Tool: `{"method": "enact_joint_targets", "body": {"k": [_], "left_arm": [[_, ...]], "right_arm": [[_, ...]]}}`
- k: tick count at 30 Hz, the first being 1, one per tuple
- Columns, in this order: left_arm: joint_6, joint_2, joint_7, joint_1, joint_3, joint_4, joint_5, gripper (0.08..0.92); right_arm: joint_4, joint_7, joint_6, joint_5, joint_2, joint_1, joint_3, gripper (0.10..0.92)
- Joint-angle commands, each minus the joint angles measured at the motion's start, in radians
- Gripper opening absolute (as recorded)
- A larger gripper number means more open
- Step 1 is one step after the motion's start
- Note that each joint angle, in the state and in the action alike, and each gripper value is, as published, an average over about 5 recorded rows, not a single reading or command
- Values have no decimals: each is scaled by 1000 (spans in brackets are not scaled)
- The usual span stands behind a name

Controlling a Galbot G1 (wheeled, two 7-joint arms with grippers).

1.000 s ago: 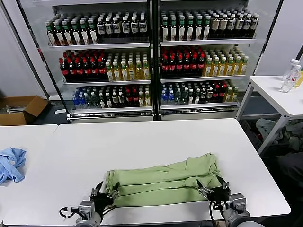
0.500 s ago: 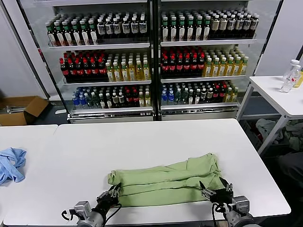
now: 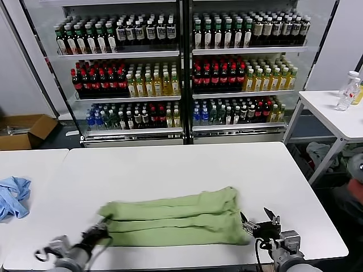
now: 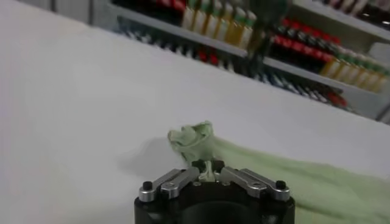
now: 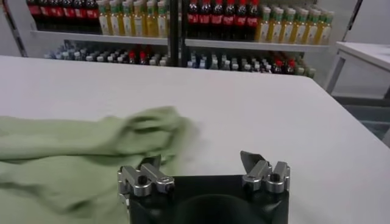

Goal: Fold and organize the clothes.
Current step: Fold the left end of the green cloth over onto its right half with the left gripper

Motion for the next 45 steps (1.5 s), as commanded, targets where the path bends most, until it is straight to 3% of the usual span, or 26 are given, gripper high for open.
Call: {"method": "enact_joint_targets", "body": {"k": [1, 4, 7, 13, 18, 25, 33, 40, 45], "left_arm": [[-4, 163, -28, -46, -312, -37, -208, 110], [-6, 148, -33, -55, -292, -96, -316, 110], [-10, 89, -29, -53, -210, -158, -400, 110], [-20, -63, -23, -70, 62, -215, -429, 110], [-28, -128, -19, -94, 253, -214, -382, 110], [-45, -158, 5, -129, 446, -106, -181, 110], [-56, -144, 55, -144, 564, 13, 49, 117], [-59, -134, 131, -93, 557, -91, 73, 280], [-75, -123, 142, -26, 456, -158, 67, 428]], "right_arm": [[-10, 2, -1, 8, 0, 34, -11, 823], [-11, 4, -2, 8, 1, 36, -16, 823], [-11, 5, -2, 6, 0, 34, -18, 823], [-11, 6, -3, 3, -2, 29, -14, 823], [-9, 6, -1, -4, 6, 20, -10, 823], [-8, 3, 7, -17, 16, 6, -5, 823], [-8, 1, 12, -21, 21, 4, -2, 823], [-11, -2, 15, -23, 24, 2, -2, 823], [-14, -4, 17, -22, 25, 6, -1, 823]]}}
